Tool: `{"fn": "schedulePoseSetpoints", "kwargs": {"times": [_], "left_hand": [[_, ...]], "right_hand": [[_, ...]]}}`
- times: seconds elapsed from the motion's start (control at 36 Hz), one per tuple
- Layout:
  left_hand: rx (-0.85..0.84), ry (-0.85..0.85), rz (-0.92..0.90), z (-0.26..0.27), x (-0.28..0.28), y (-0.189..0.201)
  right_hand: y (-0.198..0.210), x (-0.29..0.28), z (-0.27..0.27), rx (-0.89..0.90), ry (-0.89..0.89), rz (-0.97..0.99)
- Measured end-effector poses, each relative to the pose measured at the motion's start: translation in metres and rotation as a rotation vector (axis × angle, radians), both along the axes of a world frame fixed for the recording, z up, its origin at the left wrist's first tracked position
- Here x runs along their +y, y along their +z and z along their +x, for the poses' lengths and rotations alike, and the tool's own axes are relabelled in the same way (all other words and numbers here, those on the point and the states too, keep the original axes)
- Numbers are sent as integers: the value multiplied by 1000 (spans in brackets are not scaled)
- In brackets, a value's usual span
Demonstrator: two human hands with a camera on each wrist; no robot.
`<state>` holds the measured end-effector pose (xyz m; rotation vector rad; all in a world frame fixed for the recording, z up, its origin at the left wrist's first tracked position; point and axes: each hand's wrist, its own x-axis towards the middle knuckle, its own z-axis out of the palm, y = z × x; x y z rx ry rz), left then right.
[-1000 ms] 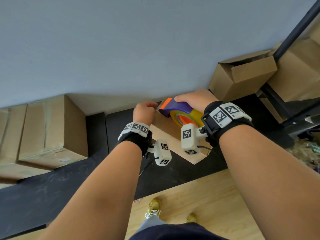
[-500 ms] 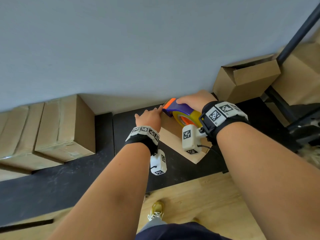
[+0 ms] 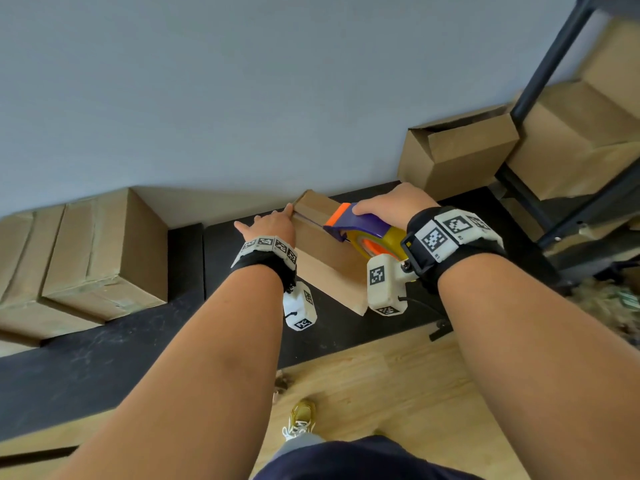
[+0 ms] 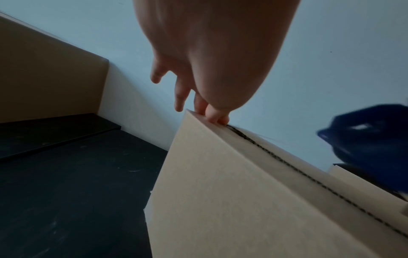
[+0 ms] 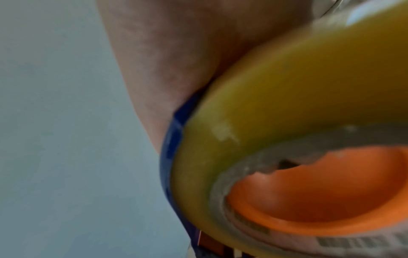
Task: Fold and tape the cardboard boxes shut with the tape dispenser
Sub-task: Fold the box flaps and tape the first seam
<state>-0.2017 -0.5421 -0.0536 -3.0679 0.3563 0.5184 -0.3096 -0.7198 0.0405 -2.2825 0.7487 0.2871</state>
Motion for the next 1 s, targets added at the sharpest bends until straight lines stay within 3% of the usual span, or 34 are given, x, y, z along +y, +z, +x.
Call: {"fn": "schedulePoseSetpoints", "kwargs": {"times": [0.33,0.58,0.67,0.81,1.0], "left_hand": [[28,101,29,-2,-16,-13],[-225,-85,-212,-20,-28,-24],[-191,-138,-211,-21,-33,-29],[-46,2,-252,-19,-38,-33],[-9,39,-206,-16,-43,-36]], "right_hand": [[-8,-23,-36,61,-22,-22],[-15,-27,-39,32,-27,12],[-16,-28,-40,19,-29,21],[-20,-32,-41,7,-41,51],[-26,-40,-51,-30,-77,111]]}}
